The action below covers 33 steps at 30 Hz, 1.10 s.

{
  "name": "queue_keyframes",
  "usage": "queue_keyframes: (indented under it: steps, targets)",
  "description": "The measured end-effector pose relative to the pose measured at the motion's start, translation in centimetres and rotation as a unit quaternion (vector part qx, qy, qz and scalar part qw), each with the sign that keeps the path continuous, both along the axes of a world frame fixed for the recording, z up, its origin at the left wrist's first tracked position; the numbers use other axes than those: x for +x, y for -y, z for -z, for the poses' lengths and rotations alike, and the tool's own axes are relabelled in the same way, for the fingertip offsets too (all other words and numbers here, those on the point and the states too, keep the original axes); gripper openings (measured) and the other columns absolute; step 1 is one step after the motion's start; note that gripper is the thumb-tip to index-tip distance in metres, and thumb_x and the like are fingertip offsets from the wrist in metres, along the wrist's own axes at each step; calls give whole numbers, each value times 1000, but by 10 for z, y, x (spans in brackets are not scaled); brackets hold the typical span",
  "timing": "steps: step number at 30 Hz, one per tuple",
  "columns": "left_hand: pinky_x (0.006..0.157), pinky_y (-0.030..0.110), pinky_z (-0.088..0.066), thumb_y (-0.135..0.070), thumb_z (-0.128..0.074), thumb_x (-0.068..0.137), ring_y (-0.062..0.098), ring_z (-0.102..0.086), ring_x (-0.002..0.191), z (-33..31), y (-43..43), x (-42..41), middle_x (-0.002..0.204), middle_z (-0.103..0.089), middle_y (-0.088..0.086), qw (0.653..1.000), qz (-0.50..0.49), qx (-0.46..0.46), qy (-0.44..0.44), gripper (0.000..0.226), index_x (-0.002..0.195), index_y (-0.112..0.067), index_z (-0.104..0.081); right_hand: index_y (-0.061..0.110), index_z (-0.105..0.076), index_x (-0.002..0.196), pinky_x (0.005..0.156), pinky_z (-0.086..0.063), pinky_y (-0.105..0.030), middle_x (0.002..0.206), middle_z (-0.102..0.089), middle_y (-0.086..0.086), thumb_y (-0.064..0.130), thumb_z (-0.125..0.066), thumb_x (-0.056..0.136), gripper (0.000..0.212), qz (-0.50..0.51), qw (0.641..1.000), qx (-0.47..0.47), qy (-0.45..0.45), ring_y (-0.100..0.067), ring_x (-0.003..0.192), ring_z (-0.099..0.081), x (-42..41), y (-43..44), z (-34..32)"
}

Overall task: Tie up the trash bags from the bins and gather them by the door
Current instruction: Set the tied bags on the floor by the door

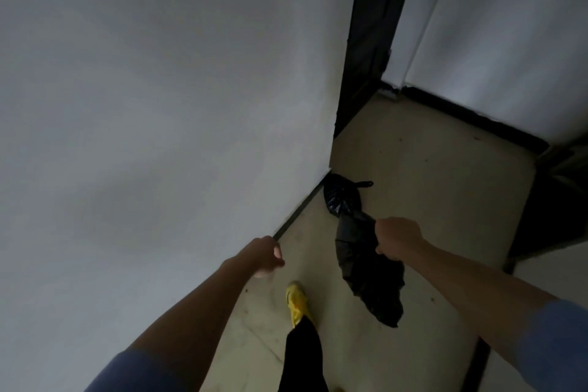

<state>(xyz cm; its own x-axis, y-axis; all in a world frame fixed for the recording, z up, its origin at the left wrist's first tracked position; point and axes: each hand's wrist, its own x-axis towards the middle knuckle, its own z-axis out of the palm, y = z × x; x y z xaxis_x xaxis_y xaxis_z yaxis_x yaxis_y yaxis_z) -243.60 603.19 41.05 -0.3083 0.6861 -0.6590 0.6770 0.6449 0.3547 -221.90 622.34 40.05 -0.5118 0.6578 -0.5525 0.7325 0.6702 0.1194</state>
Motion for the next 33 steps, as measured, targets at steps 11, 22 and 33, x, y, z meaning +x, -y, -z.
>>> queue_keyframes:
  steps: [11,22,33]
  targets:
    - [99,34,-49,-26,-60,91,20,-62,109,100,-160,-97,115,-68,7,997,8,-63,53,23,107,-12,-68,14,-56,106,71,-40,-30,104,-62,-6,21,-53,95,13,6,999,-41,22,-25,95,-63,-105,-148,109]
    - [92,32,-50,-31,-56,91,19,-63,104,254,-243,-117,116,-66,3,990,-55,-104,72,21,106,-19,-65,19,-43,76,63,-37,-32,65,-38,2,18,-57,94,23,-20,995,-101,-7,-23,66,-51,-184,-240,274]
    - [94,35,-50,-30,-55,93,16,-62,103,434,-241,-109,113,-66,-1,980,-98,-144,93,18,104,-22,-66,12,-63,89,64,-44,-31,78,-57,-5,10,-58,93,7,70,985,-153,-48,-29,81,-62,-216,-260,488]
